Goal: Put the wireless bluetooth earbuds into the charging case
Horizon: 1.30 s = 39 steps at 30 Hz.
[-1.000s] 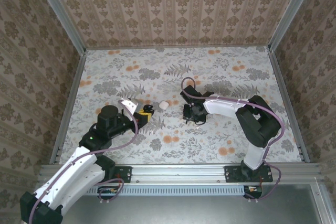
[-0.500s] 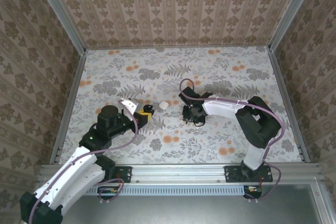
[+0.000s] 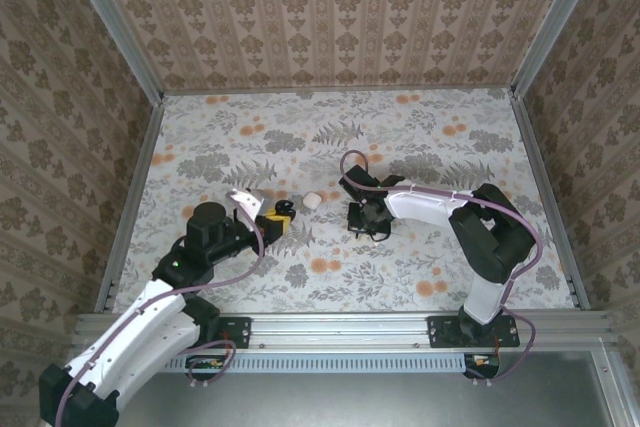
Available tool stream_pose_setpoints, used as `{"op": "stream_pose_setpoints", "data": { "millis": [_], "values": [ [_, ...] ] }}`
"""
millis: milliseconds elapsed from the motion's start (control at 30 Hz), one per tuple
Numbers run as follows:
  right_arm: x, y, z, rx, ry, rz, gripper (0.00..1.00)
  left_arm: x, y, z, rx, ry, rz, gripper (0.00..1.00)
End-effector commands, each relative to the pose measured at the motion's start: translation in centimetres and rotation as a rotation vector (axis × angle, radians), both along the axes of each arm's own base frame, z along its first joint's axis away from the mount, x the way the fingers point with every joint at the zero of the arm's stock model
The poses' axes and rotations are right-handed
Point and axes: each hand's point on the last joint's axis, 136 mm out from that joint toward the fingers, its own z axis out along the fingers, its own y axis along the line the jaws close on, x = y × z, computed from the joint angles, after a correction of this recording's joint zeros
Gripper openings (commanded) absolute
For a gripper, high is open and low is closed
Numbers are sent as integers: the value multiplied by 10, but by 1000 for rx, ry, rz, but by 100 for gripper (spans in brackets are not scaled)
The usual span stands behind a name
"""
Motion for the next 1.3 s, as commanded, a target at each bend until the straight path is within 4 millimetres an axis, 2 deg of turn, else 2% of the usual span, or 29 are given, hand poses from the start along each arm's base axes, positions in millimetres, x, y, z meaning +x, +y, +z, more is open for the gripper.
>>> {"op": "stream_pose_setpoints", "data": {
  "millis": [0, 233, 333, 367, 500, 633, 767, 867, 1000, 1267],
  "values": [
    [3, -9, 30, -37, -64, 11, 9, -4, -9, 12, -45, -73, -59, 0],
    [7, -20, 88, 0, -223, 18, 8, -8, -18, 29, -95, -195, -130, 0],
    [6, -22, 121, 44, -310, 18, 7, -5, -22, 35, -108, -228, -135, 0],
    [4, -23, 140, 72, -361, 20, 7, -4, -23, 38, -117, -236, -135, 0],
    [0, -17, 189, 151, -499, 57, 6, -2, -35, 48, -137, -279, -162, 0],
    [-10, -1, 240, 231, -639, 121, 6, 0, -54, 58, -136, -318, -206, 0],
    [-20, 13, 276, 259, -731, 163, 6, 5, -71, 65, -135, -333, -220, 0],
    [-23, 22, 288, 277, -764, 176, 6, 9, -83, 69, -135, -334, -219, 0],
    [-22, 30, 293, 284, -792, 186, 6, 14, -94, 74, -148, -323, -198, 0],
    [-18, 45, 294, 304, -798, 204, 6, 12, -108, 80, -188, -300, -200, 0]
  ]
}}
